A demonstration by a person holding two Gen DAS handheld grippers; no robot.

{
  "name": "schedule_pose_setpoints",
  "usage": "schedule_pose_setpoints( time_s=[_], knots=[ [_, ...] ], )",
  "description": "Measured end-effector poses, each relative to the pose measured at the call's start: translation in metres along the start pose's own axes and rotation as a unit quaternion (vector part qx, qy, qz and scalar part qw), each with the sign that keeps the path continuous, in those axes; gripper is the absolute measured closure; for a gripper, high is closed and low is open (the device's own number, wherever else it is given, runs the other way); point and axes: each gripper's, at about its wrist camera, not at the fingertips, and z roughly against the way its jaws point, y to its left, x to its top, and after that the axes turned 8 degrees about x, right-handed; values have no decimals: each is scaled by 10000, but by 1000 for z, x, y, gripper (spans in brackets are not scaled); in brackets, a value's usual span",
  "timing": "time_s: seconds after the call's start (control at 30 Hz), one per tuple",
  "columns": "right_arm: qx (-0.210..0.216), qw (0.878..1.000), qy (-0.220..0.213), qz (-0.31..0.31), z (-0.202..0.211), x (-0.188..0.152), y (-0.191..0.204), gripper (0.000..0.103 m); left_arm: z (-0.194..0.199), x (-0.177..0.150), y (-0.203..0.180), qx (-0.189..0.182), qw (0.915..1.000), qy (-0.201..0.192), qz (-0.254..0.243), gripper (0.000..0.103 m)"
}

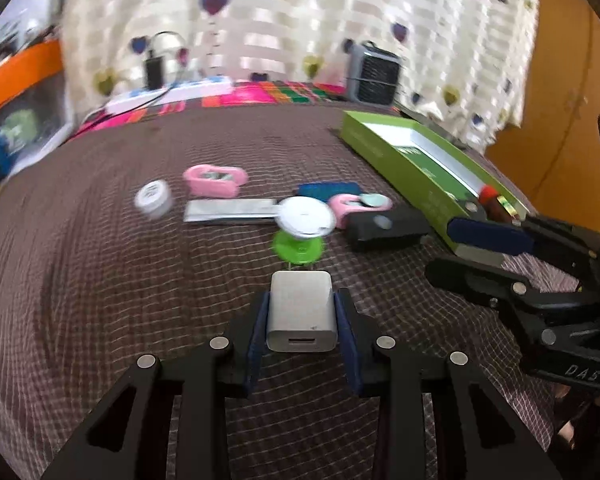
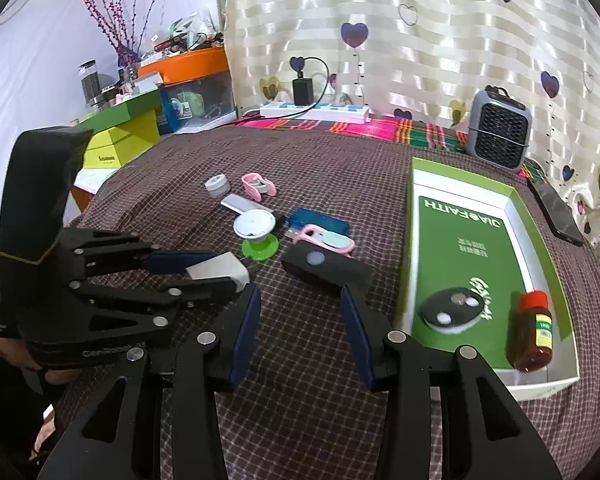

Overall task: Organize rigid objects
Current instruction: 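Lift the white charger with the left gripper while the right gripper approaches the cable reel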

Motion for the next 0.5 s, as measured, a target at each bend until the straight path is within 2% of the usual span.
schedule_pose_setpoints(
  time_s=[0.23, 0.5],
  knots=[
    [167, 9996, 162, 160, -24, 9, 10, 60, 6, -3, 19, 135, 9990, -94, 417, 71],
    [303, 9988, 271, 267, -48, 28, 16, 60, -2, -5, 25, 236, 9989, 177, 366, 71]
  ],
)
